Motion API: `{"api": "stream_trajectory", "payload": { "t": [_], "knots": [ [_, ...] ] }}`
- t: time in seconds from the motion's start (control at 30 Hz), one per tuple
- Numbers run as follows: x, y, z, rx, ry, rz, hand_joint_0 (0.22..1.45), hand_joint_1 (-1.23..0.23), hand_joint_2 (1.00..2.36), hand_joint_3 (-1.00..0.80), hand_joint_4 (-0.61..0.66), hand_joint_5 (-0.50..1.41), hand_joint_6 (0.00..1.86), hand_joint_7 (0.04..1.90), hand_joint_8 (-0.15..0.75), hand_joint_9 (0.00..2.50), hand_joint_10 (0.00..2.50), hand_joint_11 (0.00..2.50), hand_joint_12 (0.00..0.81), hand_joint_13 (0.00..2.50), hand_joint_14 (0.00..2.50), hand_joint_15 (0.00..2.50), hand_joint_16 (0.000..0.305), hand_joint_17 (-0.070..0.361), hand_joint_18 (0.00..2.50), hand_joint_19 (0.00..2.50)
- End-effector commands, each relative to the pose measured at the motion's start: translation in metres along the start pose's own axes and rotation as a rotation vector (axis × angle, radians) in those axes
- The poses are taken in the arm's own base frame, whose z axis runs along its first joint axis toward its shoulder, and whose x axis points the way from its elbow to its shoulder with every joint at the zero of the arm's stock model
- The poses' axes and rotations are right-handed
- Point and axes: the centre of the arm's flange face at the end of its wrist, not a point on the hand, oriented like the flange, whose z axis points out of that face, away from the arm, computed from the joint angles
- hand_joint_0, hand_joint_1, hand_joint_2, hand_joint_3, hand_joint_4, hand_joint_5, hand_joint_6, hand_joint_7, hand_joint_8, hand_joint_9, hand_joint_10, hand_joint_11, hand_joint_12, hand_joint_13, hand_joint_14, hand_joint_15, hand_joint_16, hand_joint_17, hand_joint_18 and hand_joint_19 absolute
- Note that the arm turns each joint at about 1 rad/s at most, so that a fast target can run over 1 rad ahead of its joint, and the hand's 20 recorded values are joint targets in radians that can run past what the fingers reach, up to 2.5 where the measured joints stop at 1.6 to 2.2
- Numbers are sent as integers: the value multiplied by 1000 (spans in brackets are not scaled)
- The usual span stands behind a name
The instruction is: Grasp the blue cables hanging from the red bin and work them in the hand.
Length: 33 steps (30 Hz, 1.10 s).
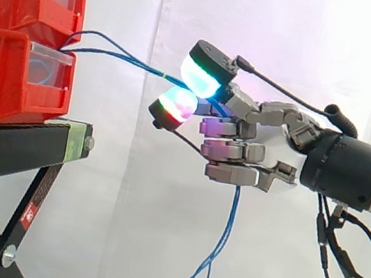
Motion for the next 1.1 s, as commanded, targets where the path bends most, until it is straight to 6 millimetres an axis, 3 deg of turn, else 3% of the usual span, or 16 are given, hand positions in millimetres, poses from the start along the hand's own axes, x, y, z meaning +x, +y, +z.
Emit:
{"api": "stream_trajectory", "payload": {
  "t": [0.0, 1.07],
  "knots": [
    [-1, 0, 0, -1, -1, 0, 924, -583, 1014, -664, 191, 1, 884, 1061, 298, 1015, 2500, 1916, 353, 1141, 2500, 1303, 46, 104, 1603, 1916],
    [0, 2, 0, -22, 134, -4, 951, -622, 1022, -206, 194, 0, 858, 1077, 307, 999, 2500, 1959, 368, 1146, 2500, 1328, 47, 107, 1601, 1915]
  ]
}}
